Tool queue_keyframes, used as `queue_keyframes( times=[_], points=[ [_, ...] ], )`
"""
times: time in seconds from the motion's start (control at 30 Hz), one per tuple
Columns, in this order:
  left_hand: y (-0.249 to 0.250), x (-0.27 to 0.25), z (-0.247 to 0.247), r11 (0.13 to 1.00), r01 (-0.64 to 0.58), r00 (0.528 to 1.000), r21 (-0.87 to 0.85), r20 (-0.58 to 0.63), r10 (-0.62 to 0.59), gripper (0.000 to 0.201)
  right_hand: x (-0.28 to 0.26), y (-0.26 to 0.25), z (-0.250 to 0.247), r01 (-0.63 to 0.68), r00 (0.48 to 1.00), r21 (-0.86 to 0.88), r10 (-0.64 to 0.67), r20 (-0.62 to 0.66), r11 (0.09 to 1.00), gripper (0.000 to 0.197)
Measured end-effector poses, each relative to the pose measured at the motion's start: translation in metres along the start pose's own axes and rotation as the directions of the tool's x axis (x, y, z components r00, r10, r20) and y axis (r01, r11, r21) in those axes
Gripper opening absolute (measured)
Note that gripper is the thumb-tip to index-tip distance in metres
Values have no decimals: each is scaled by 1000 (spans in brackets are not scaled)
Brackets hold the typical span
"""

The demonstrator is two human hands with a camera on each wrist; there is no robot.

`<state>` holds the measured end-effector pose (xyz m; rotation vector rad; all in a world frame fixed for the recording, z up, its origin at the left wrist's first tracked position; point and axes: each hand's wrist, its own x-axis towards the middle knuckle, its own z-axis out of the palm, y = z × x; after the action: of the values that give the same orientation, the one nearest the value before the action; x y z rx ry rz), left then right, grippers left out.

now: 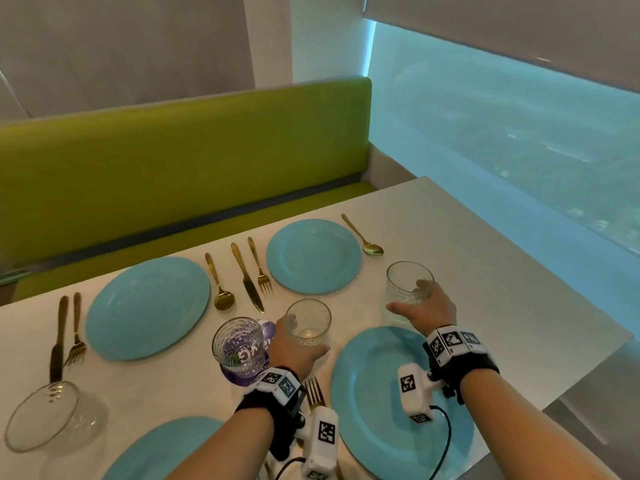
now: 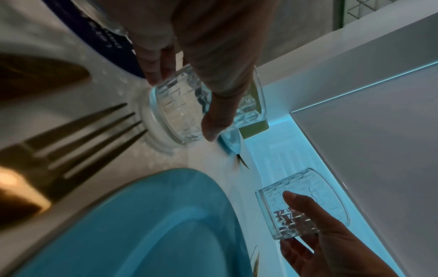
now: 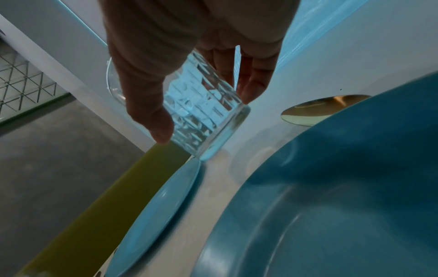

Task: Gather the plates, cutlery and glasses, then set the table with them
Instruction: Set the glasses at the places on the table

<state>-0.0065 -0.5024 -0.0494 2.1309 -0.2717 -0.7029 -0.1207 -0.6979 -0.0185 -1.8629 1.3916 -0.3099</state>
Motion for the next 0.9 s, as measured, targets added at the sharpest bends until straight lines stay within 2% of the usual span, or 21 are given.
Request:
queue_keyframes(
  times=[0.33,0.4,0.47,0.57,0.67,0.9],
  points=[
    [6,11,3,1000,18,1000,6,-3,-18,94,20,-1,18,-92,996,57,92,4,994,79],
    [7,10,0,999,16,1000,30,-4,-16,104,23,-1,22,-117,993,78,117,2,990,79],
    [12,9,-5,998,-10,1000,68,-7,10,124,26,-2,26,-141,990,88,142,4,986,79],
    [26,9,-22,991,-119,990,63,-74,124,136,30,-2,31,-175,985,87,174,12,981,81],
    [42,12,-37,983,-180,975,-26,-137,175,116,32,-5,33,-199,980,87,198,16,976,83],
    [47,15,-54,968,-222,959,-115,-203,196,32,31,-9,36,-243,969,107,245,-7,964,81]
  ],
)
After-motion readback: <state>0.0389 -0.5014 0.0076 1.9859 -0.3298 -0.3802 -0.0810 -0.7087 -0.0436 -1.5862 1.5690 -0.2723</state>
